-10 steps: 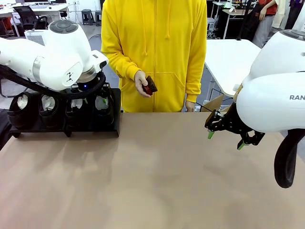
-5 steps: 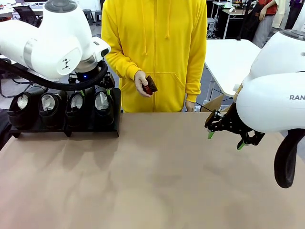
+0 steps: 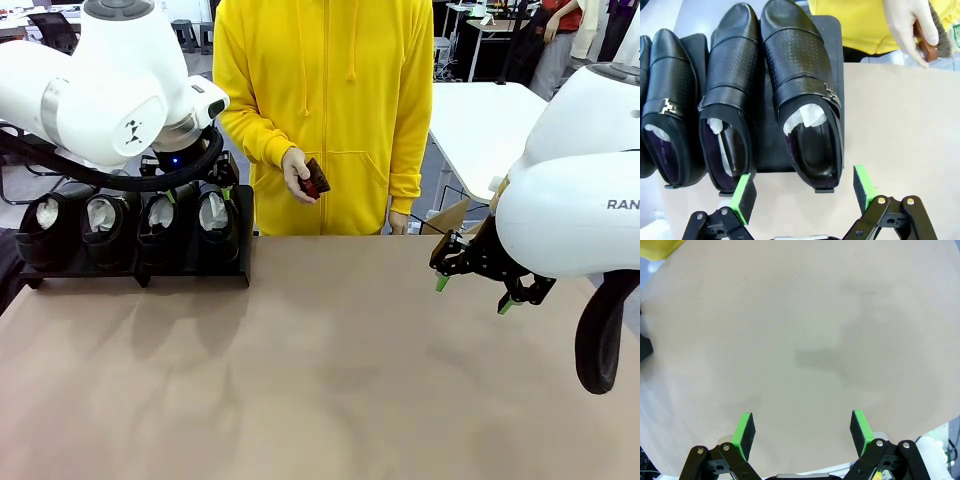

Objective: Organize the shoes by placing them on the stand.
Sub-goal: Place the Shoe from the middle of the table onto the Shoes Stand.

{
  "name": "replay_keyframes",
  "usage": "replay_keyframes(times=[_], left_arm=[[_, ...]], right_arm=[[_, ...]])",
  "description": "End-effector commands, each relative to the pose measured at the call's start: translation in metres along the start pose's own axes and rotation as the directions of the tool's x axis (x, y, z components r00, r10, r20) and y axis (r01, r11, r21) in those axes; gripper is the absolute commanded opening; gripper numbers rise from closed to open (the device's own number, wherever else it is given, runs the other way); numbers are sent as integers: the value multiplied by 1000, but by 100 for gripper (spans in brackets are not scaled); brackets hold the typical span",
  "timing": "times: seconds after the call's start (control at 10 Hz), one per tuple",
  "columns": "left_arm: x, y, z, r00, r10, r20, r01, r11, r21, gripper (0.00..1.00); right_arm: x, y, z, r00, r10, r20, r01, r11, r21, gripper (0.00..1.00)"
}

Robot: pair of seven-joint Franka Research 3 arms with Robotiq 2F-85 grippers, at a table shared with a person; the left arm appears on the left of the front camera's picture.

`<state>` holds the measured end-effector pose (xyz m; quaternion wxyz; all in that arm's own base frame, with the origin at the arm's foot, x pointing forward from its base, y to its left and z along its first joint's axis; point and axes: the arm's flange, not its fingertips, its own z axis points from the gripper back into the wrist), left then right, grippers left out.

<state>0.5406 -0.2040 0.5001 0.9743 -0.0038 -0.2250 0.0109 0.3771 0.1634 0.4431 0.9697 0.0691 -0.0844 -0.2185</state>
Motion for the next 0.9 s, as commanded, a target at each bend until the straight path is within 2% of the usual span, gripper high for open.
replay_keyframes(times=[0.0,0.8], left_arm=[[5,-1,2,1000,-10,17,10,1000,8,100],[5,-1,2,1000,-10,17,10,1000,8,100]], right_arm=[[3,2,1,1000,9,-6,-9,1000,29,100],[3,2,1,1000,9,-6,-9,1000,29,100]])
